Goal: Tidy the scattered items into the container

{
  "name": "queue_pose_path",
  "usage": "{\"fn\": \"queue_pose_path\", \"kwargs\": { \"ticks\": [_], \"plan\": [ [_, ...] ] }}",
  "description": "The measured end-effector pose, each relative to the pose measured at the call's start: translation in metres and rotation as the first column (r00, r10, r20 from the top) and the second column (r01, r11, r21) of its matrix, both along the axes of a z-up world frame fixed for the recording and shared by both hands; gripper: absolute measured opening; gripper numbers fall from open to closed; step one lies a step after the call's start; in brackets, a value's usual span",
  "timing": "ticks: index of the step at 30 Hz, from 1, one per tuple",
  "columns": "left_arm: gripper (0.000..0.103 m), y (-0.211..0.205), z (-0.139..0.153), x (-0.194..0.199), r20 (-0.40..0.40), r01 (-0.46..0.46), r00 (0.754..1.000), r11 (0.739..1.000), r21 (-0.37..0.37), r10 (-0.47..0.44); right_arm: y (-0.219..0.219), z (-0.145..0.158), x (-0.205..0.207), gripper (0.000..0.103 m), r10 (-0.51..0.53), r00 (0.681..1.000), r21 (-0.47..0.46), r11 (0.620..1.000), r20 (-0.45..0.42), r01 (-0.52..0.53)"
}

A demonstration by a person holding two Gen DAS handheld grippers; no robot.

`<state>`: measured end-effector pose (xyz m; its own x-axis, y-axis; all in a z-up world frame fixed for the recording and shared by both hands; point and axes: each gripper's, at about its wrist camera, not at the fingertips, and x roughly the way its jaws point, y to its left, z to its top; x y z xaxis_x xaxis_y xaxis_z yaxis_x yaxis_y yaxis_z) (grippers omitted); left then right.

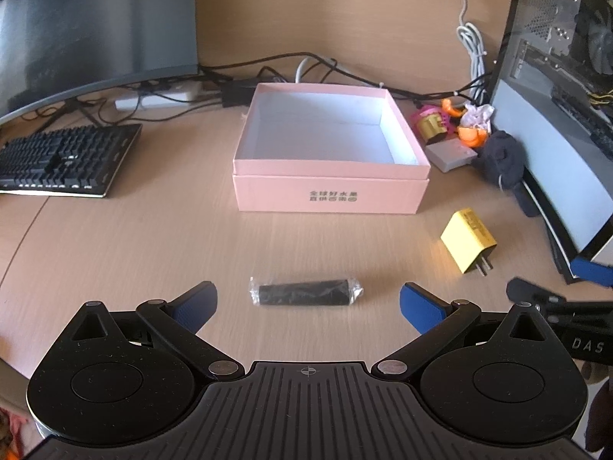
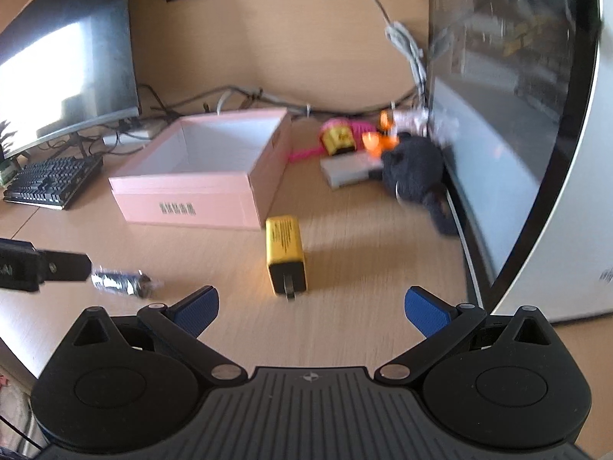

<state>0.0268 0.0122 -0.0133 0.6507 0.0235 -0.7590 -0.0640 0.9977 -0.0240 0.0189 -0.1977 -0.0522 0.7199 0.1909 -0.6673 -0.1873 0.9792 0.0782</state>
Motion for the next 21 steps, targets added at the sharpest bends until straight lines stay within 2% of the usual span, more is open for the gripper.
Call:
{"fn": "queue_pose_path", "kwargs": {
  "ticks": [4, 7, 12, 15, 18, 21],
  "plan": [
    [0.103, 0.003, -0.014, 0.003, -0.023, -0.006, 1.000, 1.000, -0.014, 0.006, -0.004, -0.022, 0.003, 0.103, -0.014, 0.997, 0.012, 1.000, -0.070, 0.015],
    [0.103, 0.005, -0.027, -0.002, 0.011, 0.014, 1.000, 0.999, -0.052, -0.014, -0.007, -0.034, 0.002, 0.103, -0.020, 0.993, 0.048, 0.999, -0.117, 0.026],
    [0.103, -0.001, -0.049, 0.006, -0.027, 0.040, 0.999, 0.997, -0.065, -0.042, -0.009, -0.043, 0.002, 0.103, -0.019, 0.990, 0.075, 0.997, -0.140, 0.030],
    [0.103, -0.008, -0.057, 0.018, 0.004, 0.029, 1.000, 0.999, -0.028, -0.029, -0.007, -0.043, 0.002, 0.103, -0.009, 0.990, 0.063, 0.998, -0.138, 0.018],
    [0.103, -0.011, -0.065, 0.029, 0.029, -0.025, 0.999, 0.999, 0.024, 0.024, -0.005, -0.044, 0.001, 0.103, 0.002, 0.991, 0.041, 0.999, -0.132, 0.003],
    [0.103, -0.010, -0.069, 0.033, 0.043, -0.030, 0.999, 0.999, 0.044, 0.028, -0.008, -0.044, 0.001, 0.103, 0.005, 0.991, 0.053, 0.999, -0.131, 0.002]
  ]
}}
